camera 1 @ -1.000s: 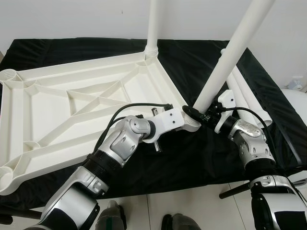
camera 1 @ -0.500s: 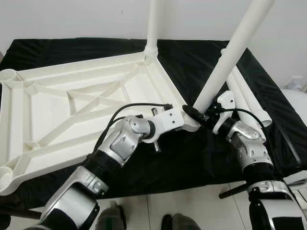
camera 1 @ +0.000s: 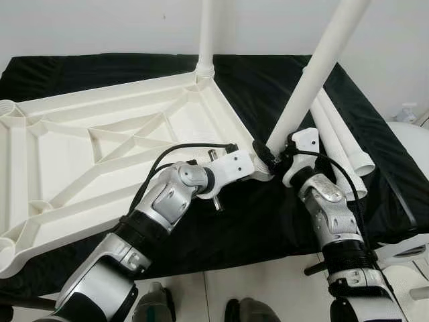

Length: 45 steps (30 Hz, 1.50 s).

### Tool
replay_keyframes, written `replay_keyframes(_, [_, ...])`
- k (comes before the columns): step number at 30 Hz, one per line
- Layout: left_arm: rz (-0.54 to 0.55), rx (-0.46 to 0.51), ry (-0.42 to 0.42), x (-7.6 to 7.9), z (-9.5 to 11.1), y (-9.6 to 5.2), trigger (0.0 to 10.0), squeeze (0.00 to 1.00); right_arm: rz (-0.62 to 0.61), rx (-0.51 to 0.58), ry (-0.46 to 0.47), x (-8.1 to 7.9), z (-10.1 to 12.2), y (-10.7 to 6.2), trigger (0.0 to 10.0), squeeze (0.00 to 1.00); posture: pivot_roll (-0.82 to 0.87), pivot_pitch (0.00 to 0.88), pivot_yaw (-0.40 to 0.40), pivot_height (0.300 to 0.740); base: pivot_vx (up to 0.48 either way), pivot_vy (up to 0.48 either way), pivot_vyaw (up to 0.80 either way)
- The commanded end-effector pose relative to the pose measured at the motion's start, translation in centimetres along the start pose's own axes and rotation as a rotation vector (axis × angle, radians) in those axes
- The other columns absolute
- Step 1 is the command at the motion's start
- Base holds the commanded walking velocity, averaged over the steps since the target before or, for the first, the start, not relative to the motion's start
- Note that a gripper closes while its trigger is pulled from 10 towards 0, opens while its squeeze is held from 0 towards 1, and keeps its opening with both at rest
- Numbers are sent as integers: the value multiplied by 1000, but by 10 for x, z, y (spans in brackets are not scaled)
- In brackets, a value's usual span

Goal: Building children table

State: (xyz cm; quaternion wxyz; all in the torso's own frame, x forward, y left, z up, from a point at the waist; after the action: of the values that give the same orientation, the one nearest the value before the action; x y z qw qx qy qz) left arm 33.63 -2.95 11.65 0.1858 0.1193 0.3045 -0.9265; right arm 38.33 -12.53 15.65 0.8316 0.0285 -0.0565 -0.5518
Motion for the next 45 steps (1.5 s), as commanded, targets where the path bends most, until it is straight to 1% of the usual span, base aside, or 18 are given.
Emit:
replay_keyframes(1, [-33, 56, 46, 11, 18, 3, 10000, 0, -12, 39, 32, -5, 10, 5, 10000, 0, -34, 77, -35, 740, 0, 0, 0])
replay_keyframes(3, [-32, 55, 46, 11, 18, 3, 10000, 0, -30, 43, 37, -6, 11, 5, 10000, 0, -34, 77, -35, 740, 0, 0, 0])
replay_keyframes(8, [-35, 57, 43, 12, 18, 3, 10000, 0, -218, 55, 77, -14, 15, 12, 10000, 0, -29, 80, -38, 740, 0, 0, 0])
replay_keyframes(13, [-36, 56, 43, 13, 18, 3, 10000, 0, -280, 57, 72, -18, 15, 11, 10000, 0, -27, 79, -37, 740, 0, 0, 0])
replay_keyframes(14, [-37, 54, 42, 13, 17, 3, 10000, 0, -341, 41, 67, -19, 13, 9, 10000, 0, -25, 78, -37, 740, 0, 0, 0])
replay_keyframes(15, [-37, 54, 42, 13, 17, 3, 10000, 0, -341, 41, 67, -19, 13, 9, 10000, 0, -25, 78, -37, 740, 0, 0, 0])
replay_keyframes(16, [-37, 54, 42, 13, 17, 3, 10000, 0, -368, 31, 68, -21, 12, 8, 10000, 0, -25, 77, -38, 740, 0, 0, 0])
replay_keyframes(20, [-37, 53, 43, 13, 17, 3, 10000, 0, -365, 32, 73, -26, 13, 8, 10000, 0, -24, 76, -39, 740, 0, 0, 0])
replay_keyframes(24, [-36, 53, 44, 13, 17, 3, 10000, 0, -398, 35, 54, -19, 15, 6, 10000, 0, -24, 69, -41, 740, 0, 0, 0])
replay_keyframes(25, [-36, 53, 44, 13, 17, 3, 10000, 0, -408, 34, 56, -18, 15, 6, 10000, 47, -23, 68, -42, 740, 0, 0, 0])
replay_keyframes(26, [-36, 53, 44, 13, 17, 3, 10000, 0, -412, 32, 58, -17, 15, 6, 10000, 47, -23, 68, -42, 740, 0, 0, 0])
replay_keyframes(27, [-35, 53, 44, 13, 17, 3, 10000, 0, -402, 37, 70, -19, 15, 6, 10000, 1000, -23, 64, -42, 740, 0, 0, 0])
replay_keyframes(31, [-34, 53, 44, 13, 17, 3, 10000, 0, -394, 44, 73, -21, 17, 5, 10000, 1000, -24, 63, -43, 740, 0, 0, 0])
replay_keyframes(35, [-33, 56, 43, 13, 18, 4, 10000, 0, -379, 54, 73, -18, 18, 2, 10000, 1000, -26, 58, -44, 740, 0, 0, 0])
replay_keyframes(39, [-35, 58, 46, 14, 19, 5, 10000, 0, -314, 36, 70, -16, 10, 0, 10000, 1000, -30, 52, -48, 740, 0, 0, 0])
replay_keyframes(43, [-36, 60, 46, 14, 19, 5, 10000, 0, -276, 32, 69, -16, 7, 0, 10000, 1000, -30, 49, -49, 740, 0, 0, 0])
replay_keyframes(44, [-36, 61, 47, 15, 20, 6, 10000, 0, -216, 32, 74, -16, 5, -1, 10000, 1000, -28, 46, -51, 740, 0, 0, 0])
replay_keyframes(45, [-35, 61, 47, 15, 20, 6, 10000, 0, -182, 32, 67, -14, 5, -1, 10000, 0, -27, 45, -51, 740, 0, 0, 0])
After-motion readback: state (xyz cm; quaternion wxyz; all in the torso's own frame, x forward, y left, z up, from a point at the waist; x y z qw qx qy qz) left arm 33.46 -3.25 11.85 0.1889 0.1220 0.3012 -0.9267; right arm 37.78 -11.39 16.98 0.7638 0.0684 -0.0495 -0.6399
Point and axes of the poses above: a point about 5 cm out from each wrist's last joint towards the gripper, its own y axis pointing out of the wrist towards the gripper, its own z axis along the axis of the wrist's last joint, x = y × z, the point moved 6 cm from there along y, pointing out of the wrist towards the gripper, and after that the axes turned 3 degrees about -y, right-handed, at the moved point
